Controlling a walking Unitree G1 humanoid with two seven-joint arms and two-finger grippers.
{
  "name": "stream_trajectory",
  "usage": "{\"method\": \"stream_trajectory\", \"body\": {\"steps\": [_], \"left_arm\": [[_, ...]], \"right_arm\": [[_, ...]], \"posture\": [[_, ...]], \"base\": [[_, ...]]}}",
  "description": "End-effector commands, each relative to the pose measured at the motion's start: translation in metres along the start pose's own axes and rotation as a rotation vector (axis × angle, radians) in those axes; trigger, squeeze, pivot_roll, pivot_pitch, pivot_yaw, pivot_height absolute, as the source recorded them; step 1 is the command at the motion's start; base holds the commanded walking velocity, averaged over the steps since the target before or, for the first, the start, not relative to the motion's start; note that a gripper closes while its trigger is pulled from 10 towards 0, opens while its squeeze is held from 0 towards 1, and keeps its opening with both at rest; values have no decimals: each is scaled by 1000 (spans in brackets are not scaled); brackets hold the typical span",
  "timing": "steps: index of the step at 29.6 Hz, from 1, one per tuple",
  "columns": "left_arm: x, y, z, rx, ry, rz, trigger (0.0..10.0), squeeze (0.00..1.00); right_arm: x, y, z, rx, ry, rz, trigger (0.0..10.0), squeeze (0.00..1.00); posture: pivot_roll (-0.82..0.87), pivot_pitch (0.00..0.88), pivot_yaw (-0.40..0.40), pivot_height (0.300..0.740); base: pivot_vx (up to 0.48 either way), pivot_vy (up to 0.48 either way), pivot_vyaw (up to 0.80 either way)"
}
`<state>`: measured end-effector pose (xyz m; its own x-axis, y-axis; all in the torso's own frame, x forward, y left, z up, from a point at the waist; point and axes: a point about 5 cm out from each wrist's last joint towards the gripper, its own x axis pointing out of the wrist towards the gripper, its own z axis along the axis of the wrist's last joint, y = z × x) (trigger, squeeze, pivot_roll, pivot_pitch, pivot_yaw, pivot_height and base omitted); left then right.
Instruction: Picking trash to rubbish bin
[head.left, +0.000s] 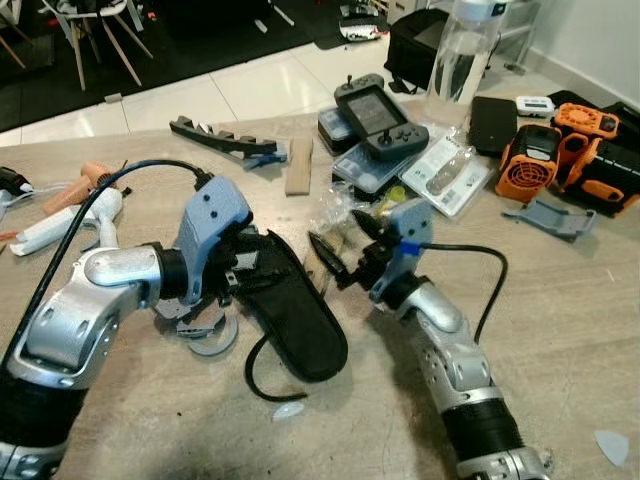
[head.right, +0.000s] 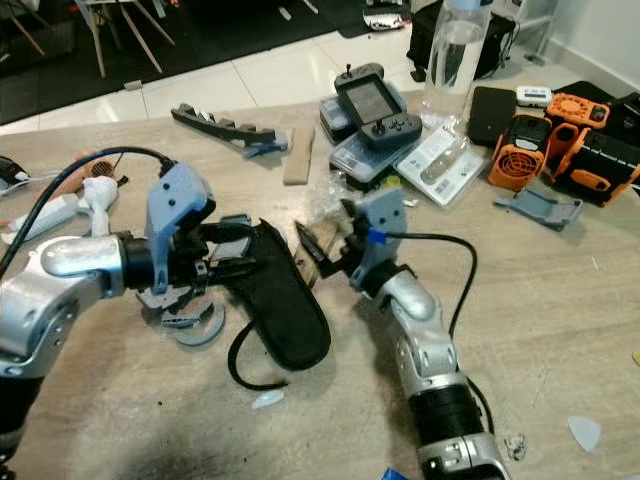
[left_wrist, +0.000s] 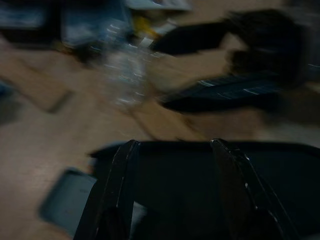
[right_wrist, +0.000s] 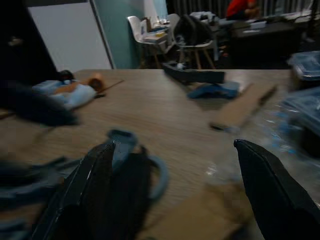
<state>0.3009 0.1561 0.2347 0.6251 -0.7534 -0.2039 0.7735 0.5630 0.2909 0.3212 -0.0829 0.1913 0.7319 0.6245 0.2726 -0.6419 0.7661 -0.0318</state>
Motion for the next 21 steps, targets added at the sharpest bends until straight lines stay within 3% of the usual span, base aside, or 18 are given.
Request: {"method": "stream_trajectory", "body": {"steps": [1, 5, 9, 11, 14, 21], "left_arm": [[-6, 7, -9, -8, -9, 114, 10000, 0], [-11, 11, -13, -72, -46, 207, 10000, 0], [-20, 23, -31, -197, -96, 546, 10000, 0], [-22, 24, -43, -204, -64, 652, 10000, 0], [-19, 20, -53, -260, -67, 706, 10000, 0], [-14, 12, -56, -290, -70, 728, 10000, 0]], "right_arm": [[-2, 15, -5, 30, 35, 34, 10000, 0], [-6, 22, -6, 17, 39, 44, 10000, 0], [-18, 5, 8, -162, -62, -159, 10000, 0], [-21, -1, 13, -212, -70, -212, 10000, 0], [-22, -3, 16, -227, -63, -251, 10000, 0], [-24, 4, 9, -197, -2, -231, 10000, 0]], "posture": [[8, 200, 85, 740], [10, 197, 82, 740], [2, 192, 70, 740], [-2, 192, 66, 740], [-5, 190, 62, 740], [-12, 183, 60, 740]], "base": [[0, 0, 0], [0, 0, 0], [0, 0, 0], [0, 0, 0], [0, 0, 0], [0, 0, 0]]}}
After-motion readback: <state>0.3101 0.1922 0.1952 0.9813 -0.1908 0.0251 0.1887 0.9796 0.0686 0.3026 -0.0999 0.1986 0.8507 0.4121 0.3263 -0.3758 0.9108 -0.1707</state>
